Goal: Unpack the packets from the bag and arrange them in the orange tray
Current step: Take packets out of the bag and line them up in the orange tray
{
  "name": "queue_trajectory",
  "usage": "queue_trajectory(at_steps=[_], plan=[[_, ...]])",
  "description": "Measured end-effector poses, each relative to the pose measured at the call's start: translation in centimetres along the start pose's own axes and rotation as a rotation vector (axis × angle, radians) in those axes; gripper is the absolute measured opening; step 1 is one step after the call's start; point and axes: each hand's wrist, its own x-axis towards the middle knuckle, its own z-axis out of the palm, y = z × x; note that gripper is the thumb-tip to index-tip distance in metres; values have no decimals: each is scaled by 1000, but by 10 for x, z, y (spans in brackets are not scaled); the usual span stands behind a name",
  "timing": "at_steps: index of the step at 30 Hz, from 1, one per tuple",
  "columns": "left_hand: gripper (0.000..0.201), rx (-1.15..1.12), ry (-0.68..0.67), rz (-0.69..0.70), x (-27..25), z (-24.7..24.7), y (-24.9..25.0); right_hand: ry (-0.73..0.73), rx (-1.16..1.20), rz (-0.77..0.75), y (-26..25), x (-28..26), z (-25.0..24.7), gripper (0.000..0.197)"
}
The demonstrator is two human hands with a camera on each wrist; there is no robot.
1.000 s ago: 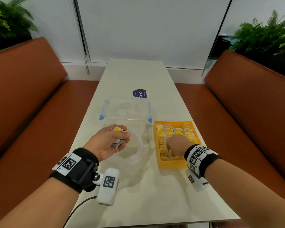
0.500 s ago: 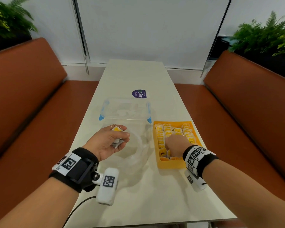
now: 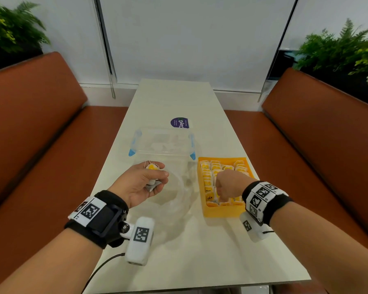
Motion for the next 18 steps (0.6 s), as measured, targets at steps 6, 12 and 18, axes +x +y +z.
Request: queue_trajectory(at_steps=[6,12,18], plan=[[15,-130,59,-43,-1,2,2,227,46,-6,-10,-16,-35,23],[37,-188,-40,-141,-5,8,6,458,417,-304,-65,-37,-60,47],[46,-196,-140,-133,-9,10,5,432,438,-424,-96,-34,-51,50]])
